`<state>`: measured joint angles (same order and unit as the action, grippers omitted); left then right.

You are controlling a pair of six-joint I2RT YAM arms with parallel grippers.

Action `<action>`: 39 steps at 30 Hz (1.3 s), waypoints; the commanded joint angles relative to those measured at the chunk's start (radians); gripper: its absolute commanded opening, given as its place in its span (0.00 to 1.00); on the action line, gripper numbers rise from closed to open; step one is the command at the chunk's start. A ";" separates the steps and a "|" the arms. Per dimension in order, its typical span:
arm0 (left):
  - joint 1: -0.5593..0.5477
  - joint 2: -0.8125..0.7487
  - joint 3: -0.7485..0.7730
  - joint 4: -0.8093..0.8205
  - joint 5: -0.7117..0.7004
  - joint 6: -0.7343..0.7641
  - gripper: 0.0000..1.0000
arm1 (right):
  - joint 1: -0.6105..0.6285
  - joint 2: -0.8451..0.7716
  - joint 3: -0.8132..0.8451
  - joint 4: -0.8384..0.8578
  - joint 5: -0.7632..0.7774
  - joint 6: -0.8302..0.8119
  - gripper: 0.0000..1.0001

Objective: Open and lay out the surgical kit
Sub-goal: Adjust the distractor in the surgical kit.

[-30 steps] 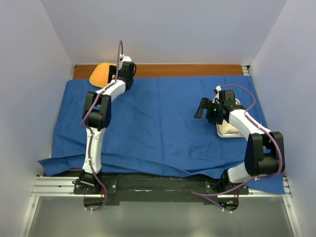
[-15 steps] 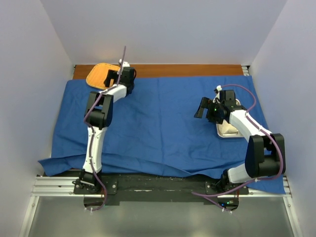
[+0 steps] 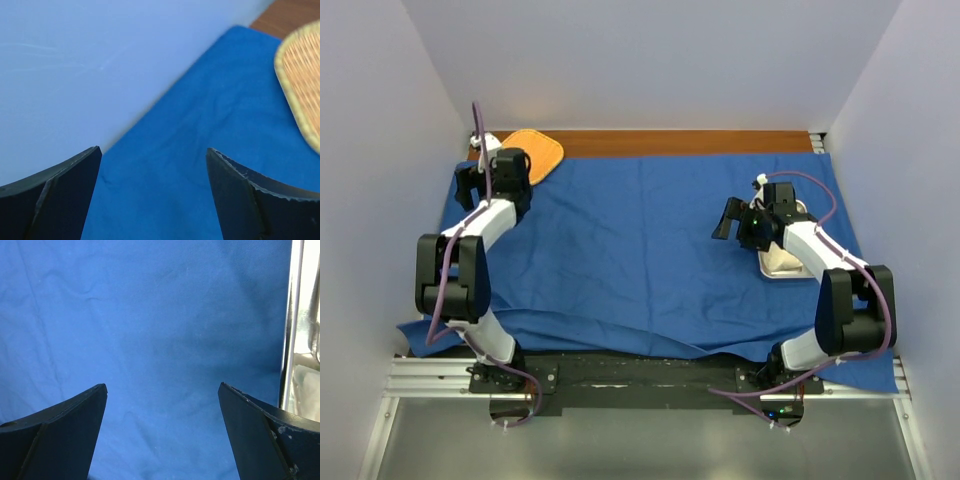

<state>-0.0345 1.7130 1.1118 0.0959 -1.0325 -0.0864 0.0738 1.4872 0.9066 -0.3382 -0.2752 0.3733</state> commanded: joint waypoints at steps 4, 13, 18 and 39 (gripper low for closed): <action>-0.062 0.091 0.031 0.070 0.173 0.035 0.98 | 0.004 0.021 0.018 0.044 -0.044 -0.002 0.98; -0.166 0.471 0.446 0.045 0.242 0.288 1.00 | 0.003 0.001 0.006 0.034 -0.033 -0.010 0.99; -0.177 0.588 0.603 0.019 0.265 0.372 1.00 | 0.003 -0.022 0.006 0.015 -0.013 -0.020 0.98; -0.137 0.687 0.605 0.365 -0.050 0.649 0.92 | 0.003 -0.051 0.009 -0.007 0.001 -0.025 0.98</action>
<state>-0.2176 2.5023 1.8233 0.2527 -0.9192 0.5102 0.0738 1.4757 0.9066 -0.3477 -0.2794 0.3576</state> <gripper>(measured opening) 0.943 0.985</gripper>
